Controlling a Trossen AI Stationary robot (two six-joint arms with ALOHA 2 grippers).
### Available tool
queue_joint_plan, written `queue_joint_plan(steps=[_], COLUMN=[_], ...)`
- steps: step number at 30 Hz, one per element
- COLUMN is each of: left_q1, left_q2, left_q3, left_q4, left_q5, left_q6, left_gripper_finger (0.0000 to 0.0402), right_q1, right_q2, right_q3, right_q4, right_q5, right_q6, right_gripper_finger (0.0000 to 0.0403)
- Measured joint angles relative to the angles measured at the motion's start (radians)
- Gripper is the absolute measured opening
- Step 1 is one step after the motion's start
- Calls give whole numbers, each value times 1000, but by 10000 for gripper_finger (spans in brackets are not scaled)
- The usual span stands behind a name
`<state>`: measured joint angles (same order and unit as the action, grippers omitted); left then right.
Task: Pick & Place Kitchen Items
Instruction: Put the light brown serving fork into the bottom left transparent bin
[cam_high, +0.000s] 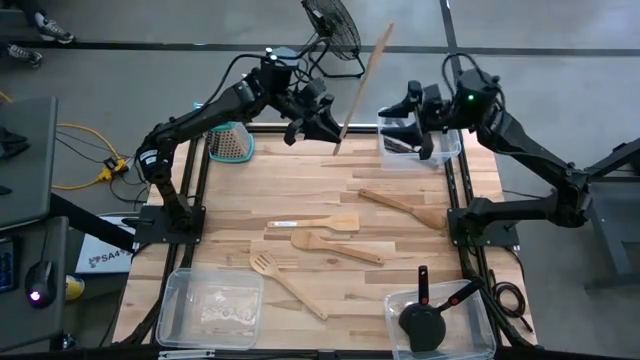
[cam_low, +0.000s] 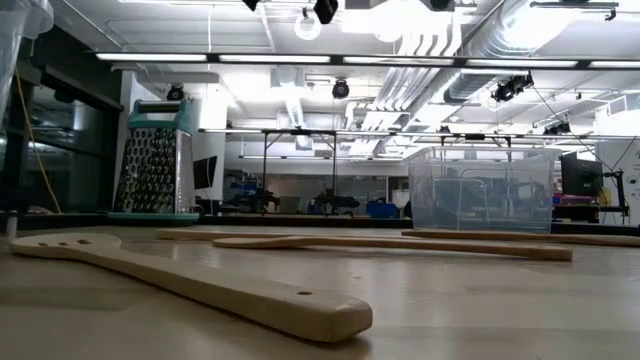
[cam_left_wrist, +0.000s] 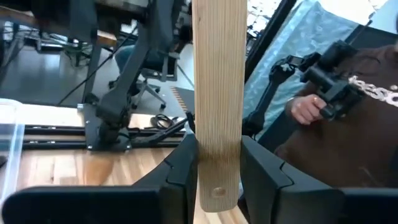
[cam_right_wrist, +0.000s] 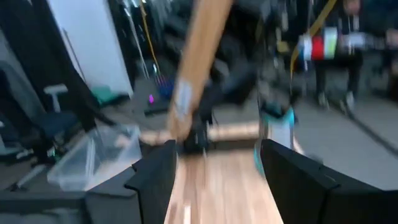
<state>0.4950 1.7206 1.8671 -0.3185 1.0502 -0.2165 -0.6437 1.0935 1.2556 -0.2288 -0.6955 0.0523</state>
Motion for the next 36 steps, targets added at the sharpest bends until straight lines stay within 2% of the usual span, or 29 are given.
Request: queue_joint_plan(steps=[5,11,17,26,36], left_q1=[-14,-46,-51,-51,-51], left_q2=[1,1,1,1,1], left_q3=[0,0,0,0,0], left_q4=[48,78,84,80,44], left_q5=[39,44,44,43,42], left_q6=[-20,-25,-24,-24,-16], left_gripper_finger=[86,86,86,86,86], right_q1=[0,0,14,79,108], right_q2=[41,129,209,311,336], right_q3=[0,0,0,0,0], right_q4=[202,411,632,870,915], right_q5=[-100,-167,-280,-282,-278], right_q6=[74,194,323,423,450], right_gripper_finger=[226,226,226,226,226])
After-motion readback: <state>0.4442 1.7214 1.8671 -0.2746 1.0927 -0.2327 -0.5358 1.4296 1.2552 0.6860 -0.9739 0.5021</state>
